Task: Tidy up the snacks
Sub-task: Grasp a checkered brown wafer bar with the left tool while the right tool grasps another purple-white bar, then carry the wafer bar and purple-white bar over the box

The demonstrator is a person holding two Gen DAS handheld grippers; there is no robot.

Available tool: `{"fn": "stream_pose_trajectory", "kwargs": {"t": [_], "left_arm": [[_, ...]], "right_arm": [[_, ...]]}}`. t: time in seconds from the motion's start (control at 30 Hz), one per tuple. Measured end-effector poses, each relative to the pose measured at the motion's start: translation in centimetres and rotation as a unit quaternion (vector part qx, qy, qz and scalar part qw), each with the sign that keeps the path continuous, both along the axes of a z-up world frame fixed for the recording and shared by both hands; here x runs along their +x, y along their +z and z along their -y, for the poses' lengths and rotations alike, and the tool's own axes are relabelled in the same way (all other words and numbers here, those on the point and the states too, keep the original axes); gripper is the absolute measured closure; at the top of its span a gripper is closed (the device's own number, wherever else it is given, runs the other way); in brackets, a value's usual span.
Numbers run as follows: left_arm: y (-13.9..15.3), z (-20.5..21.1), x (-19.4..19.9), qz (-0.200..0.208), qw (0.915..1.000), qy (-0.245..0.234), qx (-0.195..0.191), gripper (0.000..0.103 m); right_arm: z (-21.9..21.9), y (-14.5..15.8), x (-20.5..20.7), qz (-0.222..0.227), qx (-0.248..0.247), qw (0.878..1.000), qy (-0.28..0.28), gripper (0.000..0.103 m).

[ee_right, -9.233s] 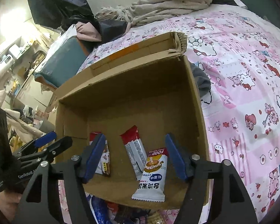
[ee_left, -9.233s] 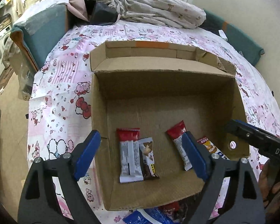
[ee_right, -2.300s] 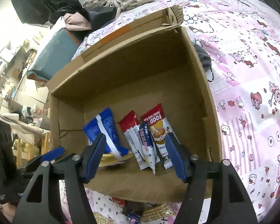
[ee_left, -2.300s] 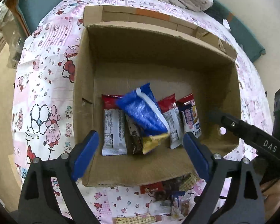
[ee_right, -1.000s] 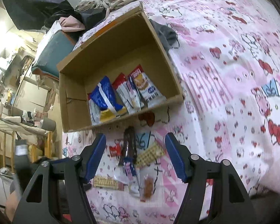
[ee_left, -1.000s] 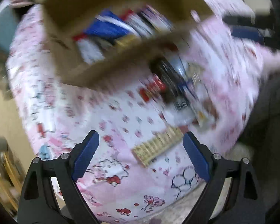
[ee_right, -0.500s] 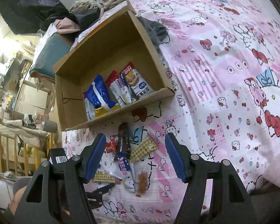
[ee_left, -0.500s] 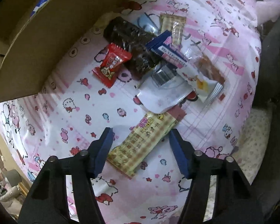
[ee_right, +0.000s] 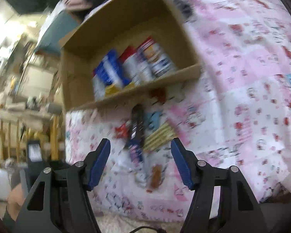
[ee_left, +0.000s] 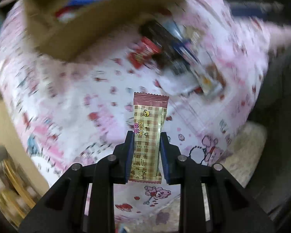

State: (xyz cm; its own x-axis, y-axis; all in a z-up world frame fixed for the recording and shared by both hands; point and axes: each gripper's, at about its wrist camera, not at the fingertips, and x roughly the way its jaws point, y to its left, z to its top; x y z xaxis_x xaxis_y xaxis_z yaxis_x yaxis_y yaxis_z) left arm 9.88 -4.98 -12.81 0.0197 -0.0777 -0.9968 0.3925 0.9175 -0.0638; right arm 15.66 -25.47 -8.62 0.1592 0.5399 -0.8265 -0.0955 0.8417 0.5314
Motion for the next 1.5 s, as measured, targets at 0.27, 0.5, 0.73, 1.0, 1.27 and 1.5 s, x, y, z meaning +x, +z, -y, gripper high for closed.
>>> {"fn": "stream_pose_trajectory", "kwargs": {"t": [0.27,0.5,0.73,1.0,1.27,1.5], "left_arm": [[3.0,-4.1,0.5,0.038,0.9875,0.134,-0.074,0.081],[3.0,-7.6,1.8,0.041,0.9611,0.259,-0.088,0.081],[2.7,-8.1,1.8,0.051,0.9549,0.281,-0.081,0.081],[3.0,-7.3,1.9,0.063,0.9575,0.270,-0.080,0.081],[3.1,-7.7,1.9,0.072,0.9532,0.284,-0.075,0.081],[3.3,-7.9,2.0,0.087,0.9473,0.300,-0.070,0.081]], "right_arm": [[-3.3,-2.0,-0.7,-0.024,-0.035,0.998,0.053,0.066],[-6.8,-4.6,-1.1,-0.027,-0.113,0.988,0.098,0.070],[-9.3,-6.6,-2.0,-0.022,-0.181,0.972,0.148,0.070],[-8.7,-6.6,-2.1,-0.026,-0.164,0.976,0.142,0.085],[-5.6,-2.2,-1.4,0.023,-0.061,0.995,0.080,0.086],[-5.7,0.8,-1.8,0.066,-0.011,0.994,0.088,0.086]]}}
